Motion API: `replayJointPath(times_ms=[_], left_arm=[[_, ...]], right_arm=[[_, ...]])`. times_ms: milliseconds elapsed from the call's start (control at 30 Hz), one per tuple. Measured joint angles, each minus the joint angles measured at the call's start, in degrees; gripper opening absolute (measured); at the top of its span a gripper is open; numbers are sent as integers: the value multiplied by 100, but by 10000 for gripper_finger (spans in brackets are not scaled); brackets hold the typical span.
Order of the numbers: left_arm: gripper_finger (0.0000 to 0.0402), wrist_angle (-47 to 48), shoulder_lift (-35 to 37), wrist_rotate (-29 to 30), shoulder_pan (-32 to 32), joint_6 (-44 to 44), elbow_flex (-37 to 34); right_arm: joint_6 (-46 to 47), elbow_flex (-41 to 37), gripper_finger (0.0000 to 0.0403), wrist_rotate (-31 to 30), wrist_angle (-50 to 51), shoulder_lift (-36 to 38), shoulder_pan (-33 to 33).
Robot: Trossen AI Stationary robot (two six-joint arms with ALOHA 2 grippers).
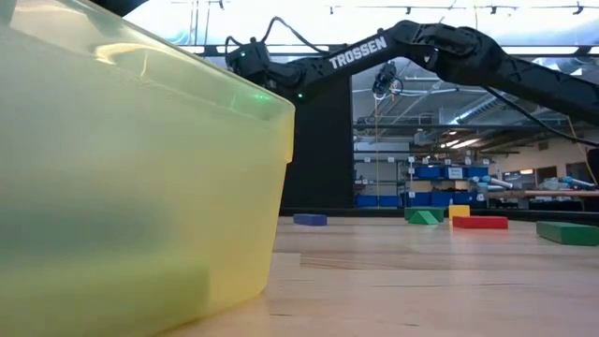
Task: Sort blocks by size
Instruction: Put the small red block into the blue bin
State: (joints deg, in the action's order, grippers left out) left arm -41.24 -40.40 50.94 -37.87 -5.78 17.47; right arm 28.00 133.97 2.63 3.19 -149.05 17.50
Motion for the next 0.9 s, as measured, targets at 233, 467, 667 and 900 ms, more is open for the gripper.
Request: replayJointPath(times_ms=[233, 467, 667, 900], left_arm=[[261, 8, 0, 0, 0, 0, 0], [261, 40, 0, 0, -13, 2, 0], [261, 68, 0, 0, -13, 0, 0], [261, 156, -2, 0, -13, 2, 0]], right_arm=[[-453, 2, 260, 2, -196, 12, -4], [-1162, -56, 246, -505, -290, 360, -268], [-1672, -839, 227, -1210, -537, 852, -542], [-1732, -3770, 220, -1823, -2400, 2447, -615]])
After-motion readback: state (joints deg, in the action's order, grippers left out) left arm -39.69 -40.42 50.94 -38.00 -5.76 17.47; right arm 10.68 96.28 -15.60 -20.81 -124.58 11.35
